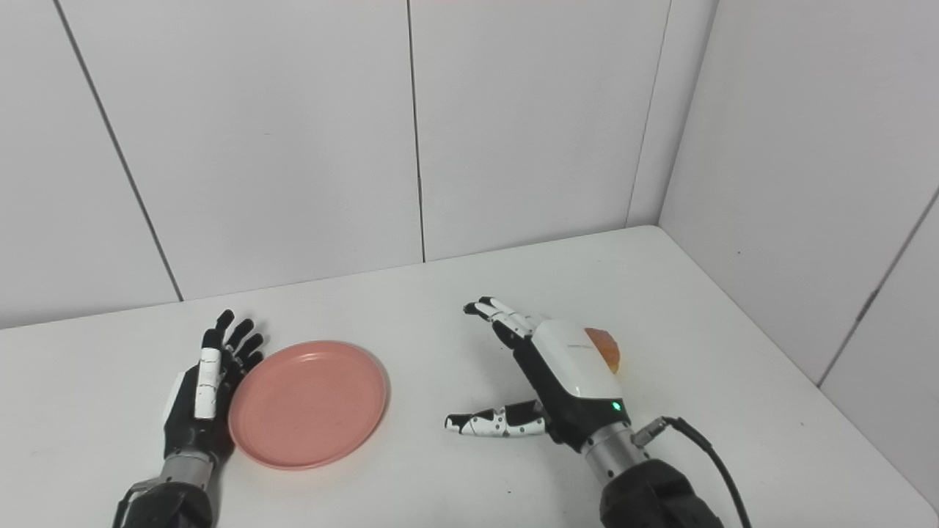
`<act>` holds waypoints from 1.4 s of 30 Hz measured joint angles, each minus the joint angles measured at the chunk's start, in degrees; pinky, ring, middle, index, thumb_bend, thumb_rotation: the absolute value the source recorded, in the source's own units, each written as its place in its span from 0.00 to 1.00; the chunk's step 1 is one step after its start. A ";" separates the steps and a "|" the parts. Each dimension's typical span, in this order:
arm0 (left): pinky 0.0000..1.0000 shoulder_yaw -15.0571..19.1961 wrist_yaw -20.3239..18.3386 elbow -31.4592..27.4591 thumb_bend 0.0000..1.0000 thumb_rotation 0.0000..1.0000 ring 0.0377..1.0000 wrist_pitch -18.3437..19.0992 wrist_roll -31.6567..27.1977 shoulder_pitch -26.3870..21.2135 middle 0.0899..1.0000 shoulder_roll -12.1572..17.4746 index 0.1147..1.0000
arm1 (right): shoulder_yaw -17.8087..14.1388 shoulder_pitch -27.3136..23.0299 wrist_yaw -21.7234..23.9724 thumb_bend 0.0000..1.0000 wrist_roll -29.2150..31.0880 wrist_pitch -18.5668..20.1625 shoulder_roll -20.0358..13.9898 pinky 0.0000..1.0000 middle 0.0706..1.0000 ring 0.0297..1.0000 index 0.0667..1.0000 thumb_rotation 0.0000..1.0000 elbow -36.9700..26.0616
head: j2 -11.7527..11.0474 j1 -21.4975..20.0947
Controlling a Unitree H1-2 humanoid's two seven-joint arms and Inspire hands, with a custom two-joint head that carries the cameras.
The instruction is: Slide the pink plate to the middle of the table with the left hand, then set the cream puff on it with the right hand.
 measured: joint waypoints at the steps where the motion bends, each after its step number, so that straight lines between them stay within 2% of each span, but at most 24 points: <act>1: 0.94 0.03 -0.01 0.02 1.00 0.87 0.92 0.00 0.00 -0.02 0.94 0.00 1.00 | -0.03 -0.70 1.37 1.00 -1.05 1.00 -0.49 0.77 0.89 0.86 0.85 0.39 -0.38 | 0.00 0.09; 3: 0.94 0.03 -0.03 0.03 1.00 0.87 0.92 0.00 0.00 -0.04 0.94 0.01 1.00 | -0.24 -1.74 4.65 1.00 -2.57 3.15 -1.75 0.79 0.90 0.87 0.84 0.38 -1.09 | 0.00 0.09; 10: 0.92 0.00 -0.08 0.91 1.00 0.88 0.91 -0.33 0.03 -0.62 0.93 0.27 1.00 | -0.45 -6.58 14.60 1.00 -6.73 5.39 -8.71 0.72 0.84 0.81 0.80 0.36 -2.45 | -0.17 0.00; 14: 0.92 0.01 -0.08 1.70 1.00 0.88 0.91 -0.73 0.03 -1.17 0.93 0.27 1.00 | -1.05 -9.85 16.84 1.00 -7.30 5.45 -11.39 0.74 0.85 0.82 0.80 0.35 -1.22 | -0.26 0.17; 17: 0.92 0.01 -0.08 1.69 1.00 0.88 0.91 -0.74 0.03 -1.23 0.93 0.25 1.00 | -1.28 -10.83 17.36 1.00 -7.84 5.44 -12.07 0.71 0.85 0.82 0.80 0.33 0.91 | -0.26 0.18; 20: 0.93 -0.01 -0.07 1.68 1.00 0.88 0.91 -0.74 0.04 -1.23 0.93 0.24 1.00 | -1.01 -11.85 18.43 1.00 -8.65 5.42 -13.47 0.69 0.85 0.81 0.80 0.36 4.24 | -0.26 0.18; 26: 0.92 -0.01 -0.03 1.66 0.99 0.89 0.91 -0.76 0.06 -1.22 0.94 0.22 1.00 | -0.59 -15.15 19.50 1.00 -9.70 5.43 -16.70 0.71 0.86 0.82 0.81 0.34 10.31 | -0.70 0.35; 32: 0.92 0.04 -0.03 1.83 1.00 0.87 0.91 -0.89 0.05 -1.30 0.93 0.20 1.00 | -0.20 -15.71 19.17 1.00 -9.33 5.44 -16.81 0.70 0.85 0.82 0.80 0.32 16.77 | -0.70 0.53; 36: 0.92 0.06 0.03 1.88 0.98 0.89 0.91 -0.95 0.07 -1.30 0.94 0.20 1.00 | -0.08 -15.71 16.73 1.00 -9.37 5.43 -16.79 0.71 0.84 0.81 0.80 0.29 19.88 | -0.79 0.53; 42: 0.95 0.18 -0.02 1.99 1.00 0.87 0.92 -0.98 0.00 -1.37 0.94 0.13 1.00 | 0.78 -15.64 15.21 0.98 -9.46 5.45 -16.63 0.69 0.84 0.82 0.80 0.24 22.45 | -0.79 0.44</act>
